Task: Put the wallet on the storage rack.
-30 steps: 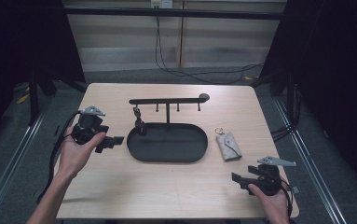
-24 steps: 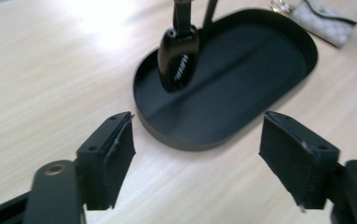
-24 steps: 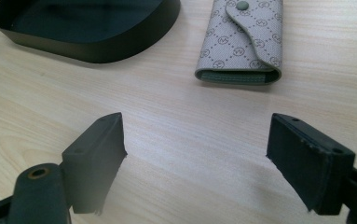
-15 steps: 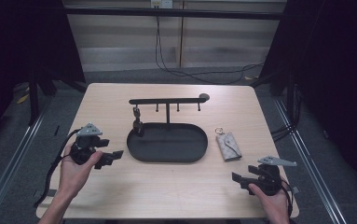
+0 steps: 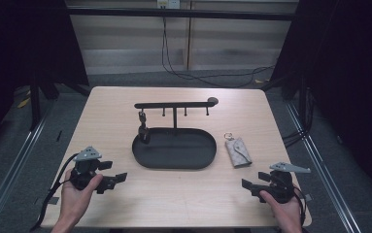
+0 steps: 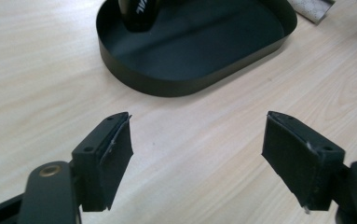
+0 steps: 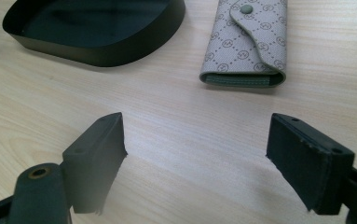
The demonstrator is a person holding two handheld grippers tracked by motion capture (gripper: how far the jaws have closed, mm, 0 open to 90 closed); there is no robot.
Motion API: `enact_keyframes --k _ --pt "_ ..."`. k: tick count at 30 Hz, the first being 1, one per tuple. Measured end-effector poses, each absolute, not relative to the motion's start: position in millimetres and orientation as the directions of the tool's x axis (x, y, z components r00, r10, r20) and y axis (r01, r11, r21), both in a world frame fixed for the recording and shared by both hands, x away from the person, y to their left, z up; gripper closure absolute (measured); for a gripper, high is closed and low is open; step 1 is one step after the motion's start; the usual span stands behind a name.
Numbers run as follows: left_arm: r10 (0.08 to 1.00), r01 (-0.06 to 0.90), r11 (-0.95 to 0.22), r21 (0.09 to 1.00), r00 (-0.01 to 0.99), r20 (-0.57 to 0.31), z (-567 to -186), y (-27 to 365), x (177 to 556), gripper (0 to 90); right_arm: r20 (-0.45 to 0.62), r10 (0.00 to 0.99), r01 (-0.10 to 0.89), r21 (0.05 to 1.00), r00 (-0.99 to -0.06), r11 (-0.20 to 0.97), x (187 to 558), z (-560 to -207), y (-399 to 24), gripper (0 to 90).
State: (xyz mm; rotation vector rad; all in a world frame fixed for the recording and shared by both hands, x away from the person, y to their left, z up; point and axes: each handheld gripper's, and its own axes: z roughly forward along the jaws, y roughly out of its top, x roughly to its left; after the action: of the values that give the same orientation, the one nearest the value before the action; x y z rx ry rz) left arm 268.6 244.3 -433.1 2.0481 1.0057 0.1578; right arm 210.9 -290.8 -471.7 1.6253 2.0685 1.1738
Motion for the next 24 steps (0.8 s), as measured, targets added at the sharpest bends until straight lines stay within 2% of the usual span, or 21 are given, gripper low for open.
enact_keyframes --k 4,8,16,19,22,24 --pt "0.697 0.634 -0.296 0.715 0.655 -0.292 -441 252 263 19.5 0.277 0.901 0.691 0.722 -0.334 0.034 211 -470 -293 19.1" --pt "0.729 0.619 -0.320 0.717 0.644 -0.231 -445 256 256 20.9 0.285 0.903 0.698 0.715 -0.322 0.024 212 -466 -294 20.4" --pt "0.712 0.572 -0.364 0.735 0.680 -0.177 -457 259 245 23.5 0.277 0.910 0.715 0.698 -0.308 0.029 224 -453 -294 22.8" --pt "0.695 0.564 -0.382 0.732 0.697 -0.175 -459 256 243 23.5 0.293 0.907 0.730 0.683 -0.304 0.024 229 -450 -293 24.0" --pt "0.686 0.563 -0.393 0.727 0.706 -0.176 -460 253 242 23.5 0.266 0.918 0.747 0.663 -0.294 0.048 235 -446 -288 24.0" --pt "0.671 0.571 -0.380 0.728 0.712 -0.207 -461 253 242 23.5 0.257 0.920 0.748 0.662 -0.296 0.056 238 -445 -287 23.9"
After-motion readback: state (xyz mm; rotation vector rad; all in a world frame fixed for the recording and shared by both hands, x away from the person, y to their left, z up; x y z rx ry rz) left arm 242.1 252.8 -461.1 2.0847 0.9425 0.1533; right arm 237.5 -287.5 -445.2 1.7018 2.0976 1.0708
